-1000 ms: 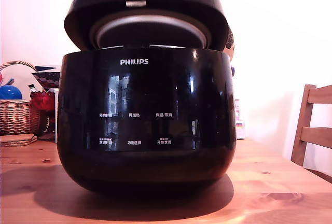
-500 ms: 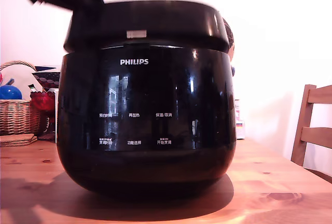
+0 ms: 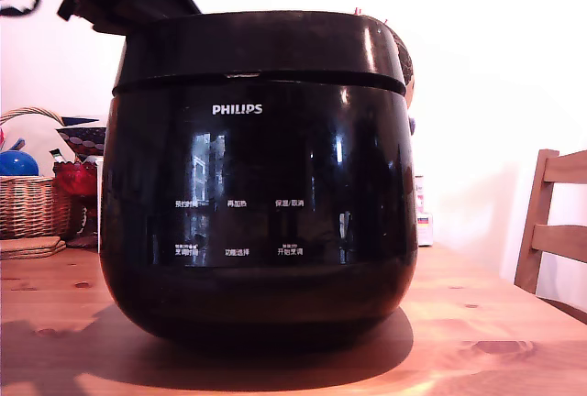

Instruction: Close the rice cooker by pressing the lid down with medium force

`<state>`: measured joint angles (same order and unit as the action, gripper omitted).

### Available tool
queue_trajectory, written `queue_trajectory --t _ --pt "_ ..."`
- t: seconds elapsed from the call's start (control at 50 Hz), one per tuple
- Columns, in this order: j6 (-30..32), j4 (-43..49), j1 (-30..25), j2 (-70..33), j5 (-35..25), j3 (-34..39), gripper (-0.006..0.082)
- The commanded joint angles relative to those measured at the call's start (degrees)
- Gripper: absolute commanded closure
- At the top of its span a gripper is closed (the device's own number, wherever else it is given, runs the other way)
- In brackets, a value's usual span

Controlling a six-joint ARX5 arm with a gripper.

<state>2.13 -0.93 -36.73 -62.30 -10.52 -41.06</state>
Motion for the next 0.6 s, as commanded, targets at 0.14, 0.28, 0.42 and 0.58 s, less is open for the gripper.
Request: queue_trajectory --t 0.14,0.28,0.42,0.58 --pt "2.6 -1.5 -0.9 -1.7 5.7 9.2 0.0787" --pt "2.6 -5.8 -0.9 -1.8 6.5 14.0 0.0787" --pt "2.5 -8.1 -1.0 -1.8 6.3 17.2 0.0787" --pt "2.6 -7.5 -1.7 -1.9 4.9 17.6 0.0787"
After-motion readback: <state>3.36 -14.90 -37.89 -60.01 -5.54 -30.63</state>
